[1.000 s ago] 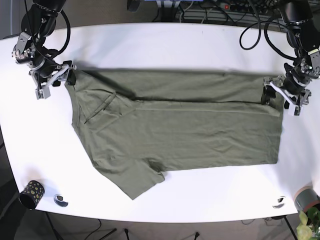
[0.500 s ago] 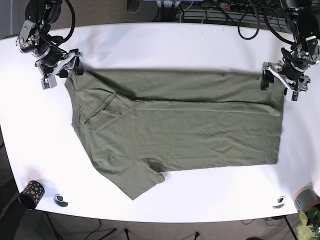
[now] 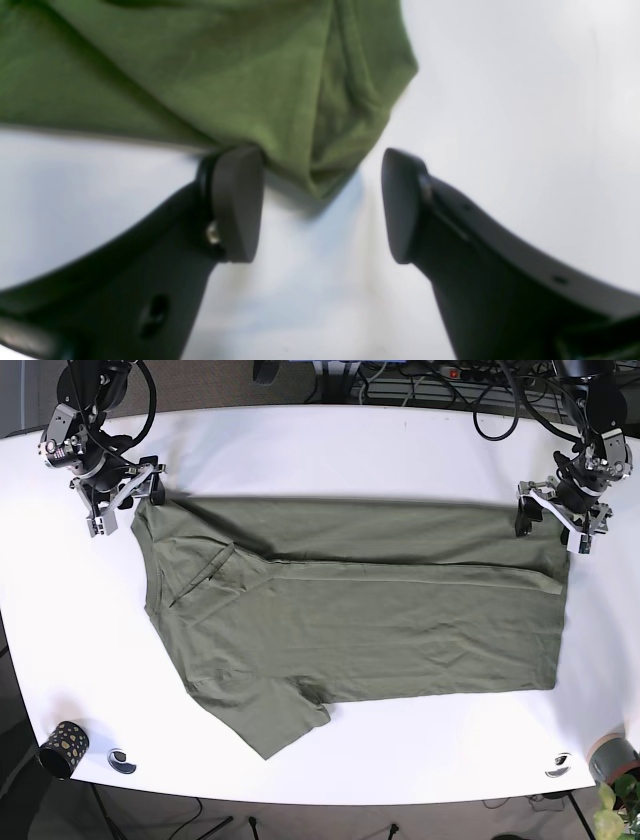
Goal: Fold the T-shirt properly
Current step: 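Pull the pinched shoulder edge away from the hem with both grippers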
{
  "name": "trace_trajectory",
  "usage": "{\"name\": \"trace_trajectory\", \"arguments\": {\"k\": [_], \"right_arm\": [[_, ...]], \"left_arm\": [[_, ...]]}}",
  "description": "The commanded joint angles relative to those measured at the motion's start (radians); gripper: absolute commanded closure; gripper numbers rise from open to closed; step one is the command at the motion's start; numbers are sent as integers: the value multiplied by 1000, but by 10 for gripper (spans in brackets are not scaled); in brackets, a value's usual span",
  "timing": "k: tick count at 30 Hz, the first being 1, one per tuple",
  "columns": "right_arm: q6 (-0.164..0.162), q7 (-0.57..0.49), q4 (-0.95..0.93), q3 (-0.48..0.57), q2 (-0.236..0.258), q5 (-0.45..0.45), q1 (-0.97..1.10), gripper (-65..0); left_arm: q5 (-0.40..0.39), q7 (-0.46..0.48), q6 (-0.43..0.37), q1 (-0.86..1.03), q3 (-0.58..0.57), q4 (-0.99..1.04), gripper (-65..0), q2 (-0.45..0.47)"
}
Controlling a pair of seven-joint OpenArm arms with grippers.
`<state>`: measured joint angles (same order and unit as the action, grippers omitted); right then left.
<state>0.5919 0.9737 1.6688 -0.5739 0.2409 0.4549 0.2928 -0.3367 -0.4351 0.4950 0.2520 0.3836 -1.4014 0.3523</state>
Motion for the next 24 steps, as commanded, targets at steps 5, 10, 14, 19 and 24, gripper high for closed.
{"name": "trace_trajectory", "arguments": {"k": [5, 10, 14, 19, 24], "right_arm": [[6, -12, 12, -7, 1, 3, -19, -342], [6, -12, -32, -4, -1, 5, -31, -308], [6, -52, -92, -2, 4, 3, -45, -132], [6, -60, -146, -7, 10, 2, -71, -154], [6, -62, -141, -7, 10, 2, -71, -10]], "left_arm": [[4, -12, 3, -1, 5, 3, -400, 18], [6, -12, 3, -1, 5, -2, -272, 20], [6, -12, 3, -1, 7, 1, -168, 20], [9, -12, 3, -1, 8, 4, -64, 20], [52, -12, 4, 0, 13, 3, -56, 17]]}}
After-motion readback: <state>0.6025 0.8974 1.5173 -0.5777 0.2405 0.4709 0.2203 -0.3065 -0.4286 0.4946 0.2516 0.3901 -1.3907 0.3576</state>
